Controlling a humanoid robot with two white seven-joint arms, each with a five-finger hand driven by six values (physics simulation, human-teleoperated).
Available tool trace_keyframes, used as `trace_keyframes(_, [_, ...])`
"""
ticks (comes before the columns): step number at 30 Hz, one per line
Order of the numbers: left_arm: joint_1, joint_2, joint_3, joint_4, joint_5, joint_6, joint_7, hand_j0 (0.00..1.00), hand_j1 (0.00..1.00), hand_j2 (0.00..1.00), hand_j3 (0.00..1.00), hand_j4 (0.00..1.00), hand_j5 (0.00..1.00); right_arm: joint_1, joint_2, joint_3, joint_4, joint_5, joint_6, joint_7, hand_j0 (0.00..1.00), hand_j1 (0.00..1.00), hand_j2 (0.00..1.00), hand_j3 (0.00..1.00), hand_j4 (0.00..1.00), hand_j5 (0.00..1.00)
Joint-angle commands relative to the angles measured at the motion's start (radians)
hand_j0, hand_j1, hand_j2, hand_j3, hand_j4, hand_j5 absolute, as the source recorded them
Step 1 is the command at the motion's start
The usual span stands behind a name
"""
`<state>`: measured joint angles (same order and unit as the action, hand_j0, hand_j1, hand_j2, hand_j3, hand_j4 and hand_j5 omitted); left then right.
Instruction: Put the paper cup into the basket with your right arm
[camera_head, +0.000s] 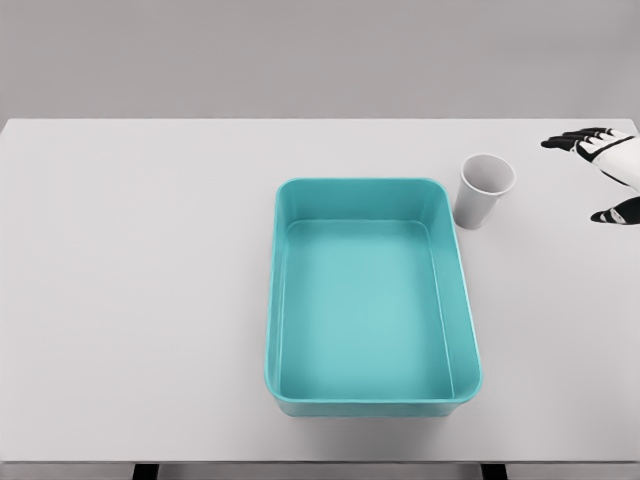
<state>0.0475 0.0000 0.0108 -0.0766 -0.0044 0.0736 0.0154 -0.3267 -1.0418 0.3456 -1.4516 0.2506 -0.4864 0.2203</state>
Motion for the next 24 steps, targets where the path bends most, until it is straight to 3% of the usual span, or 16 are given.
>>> trace_keyframes(1, [0.000,0.000,0.000,0.000,0.000,0.000,0.000,1.00,1.00,1.00,1.00,1.00,1.00,0.000,-0.001,0.000,0.002,-0.008,-0.001,-0.002,1.00,1.00,1.00,1.00,1.00,1.00])
trace_keyframes(4, [0.000,0.000,0.000,0.001,0.000,0.000,0.000,1.00,1.00,1.00,1.00,1.00,1.00,-0.051,0.003,-0.008,0.000,-0.008,-0.064,-0.002,1.00,1.00,1.00,1.00,1.00,1.00])
trace_keyframes(8, [0.000,0.000,0.000,0.001,0.000,0.000,0.000,1.00,1.00,1.00,1.00,1.00,1.00,-0.048,0.009,-0.005,0.036,-0.011,-0.110,0.005,1.00,1.00,1.00,1.00,1.00,1.00])
trace_keyframes(10, [0.000,0.000,0.000,0.000,0.000,0.000,0.000,1.00,1.00,1.00,1.00,1.00,1.00,-0.054,0.037,-0.004,0.101,-0.045,-0.124,-0.002,1.00,1.00,1.00,1.00,1.00,1.00])
trace_keyframes(11, [0.000,0.000,0.000,0.000,0.000,0.000,0.000,1.00,1.00,1.00,1.00,1.00,1.00,-0.052,0.054,0.001,0.117,-0.130,-0.124,-0.004,1.00,1.00,1.00,1.00,1.00,1.00])
trace_keyframes(13, [-0.002,0.000,0.000,0.001,0.000,0.000,0.000,1.00,1.00,1.00,1.00,1.00,1.00,-0.054,0.088,0.091,0.163,-0.506,-0.124,-0.004,1.00,1.00,1.00,1.00,1.00,1.00])
trace_keyframes(16, [0.000,0.000,0.000,0.000,0.000,0.000,0.000,1.00,1.00,1.00,1.00,1.00,1.00,-0.041,0.089,0.131,0.189,-0.849,-0.124,-0.001,1.00,1.00,1.00,1.00,1.00,1.00])
trace_keyframes(18, [0.000,0.000,0.000,0.000,0.000,0.000,0.000,1.00,1.00,1.00,1.00,1.00,1.00,-0.041,0.095,0.181,0.191,-0.950,-0.124,-0.002,1.00,1.00,1.00,1.00,1.00,1.00])
trace_keyframes(24, [0.000,0.000,0.000,0.000,0.000,0.000,0.000,1.00,1.00,1.00,1.00,1.00,1.00,-0.018,0.187,0.182,0.211,-0.981,-0.124,-0.002,1.00,1.00,1.00,1.00,1.00,1.00])
